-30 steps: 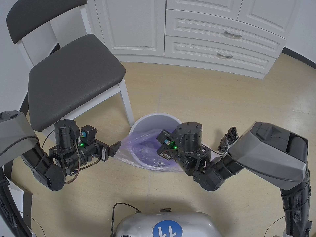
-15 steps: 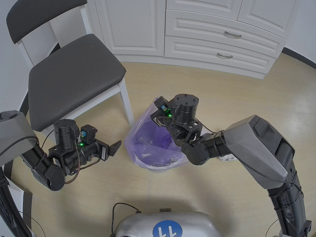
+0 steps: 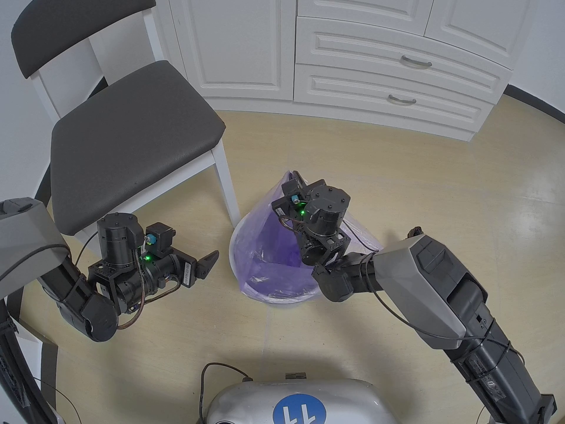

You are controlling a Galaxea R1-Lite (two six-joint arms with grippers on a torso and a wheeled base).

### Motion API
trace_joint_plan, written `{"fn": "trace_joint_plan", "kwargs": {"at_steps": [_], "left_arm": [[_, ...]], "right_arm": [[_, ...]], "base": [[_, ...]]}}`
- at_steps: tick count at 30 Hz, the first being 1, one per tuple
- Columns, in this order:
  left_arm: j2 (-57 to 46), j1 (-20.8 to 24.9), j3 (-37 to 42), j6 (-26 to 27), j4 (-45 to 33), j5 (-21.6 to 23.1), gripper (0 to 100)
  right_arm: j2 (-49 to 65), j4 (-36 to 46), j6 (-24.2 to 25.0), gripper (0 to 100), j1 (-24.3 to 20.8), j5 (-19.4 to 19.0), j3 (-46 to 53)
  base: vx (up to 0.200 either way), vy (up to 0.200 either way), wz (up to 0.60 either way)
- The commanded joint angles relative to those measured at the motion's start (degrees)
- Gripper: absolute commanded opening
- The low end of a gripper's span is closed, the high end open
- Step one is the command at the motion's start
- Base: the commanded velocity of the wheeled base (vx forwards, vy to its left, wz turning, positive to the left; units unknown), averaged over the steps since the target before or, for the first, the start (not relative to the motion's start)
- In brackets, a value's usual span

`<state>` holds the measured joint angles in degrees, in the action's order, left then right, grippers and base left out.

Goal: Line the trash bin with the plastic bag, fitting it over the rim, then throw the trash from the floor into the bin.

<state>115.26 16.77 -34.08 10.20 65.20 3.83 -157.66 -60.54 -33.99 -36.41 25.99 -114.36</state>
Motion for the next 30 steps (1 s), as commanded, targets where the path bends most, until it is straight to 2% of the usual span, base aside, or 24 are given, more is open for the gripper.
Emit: {"fn": "trace_joint_plan", "kwargs": {"at_steps": [1,7,22,30], "left_arm": [[0.1,0.2,0.2,0.0,0.0,0.0,100],[-0.2,0.2,0.2,0.0,0.1,0.0,100],[-0.3,1.1,0.6,0.1,0.3,-0.2,100],[-0.6,1.1,0.8,0.1,0.3,-0.2,100]], "right_arm": [[-0.4,-0.3,0.0,0,-0.9,-0.2,-0.2],[0.2,-1.2,0.0,0,-2.3,-0.7,-0.2],[4.2,-0.4,0.1,0,-2.3,-0.2,-0.2],[0.2,-0.3,0.1,0,-5.9,-0.4,-0.2]], "base": [[0.000,0.000,0.00],[0.000,0.000,0.00],[0.000,0.000,0.00],[0.000,0.000,0.00]]}}
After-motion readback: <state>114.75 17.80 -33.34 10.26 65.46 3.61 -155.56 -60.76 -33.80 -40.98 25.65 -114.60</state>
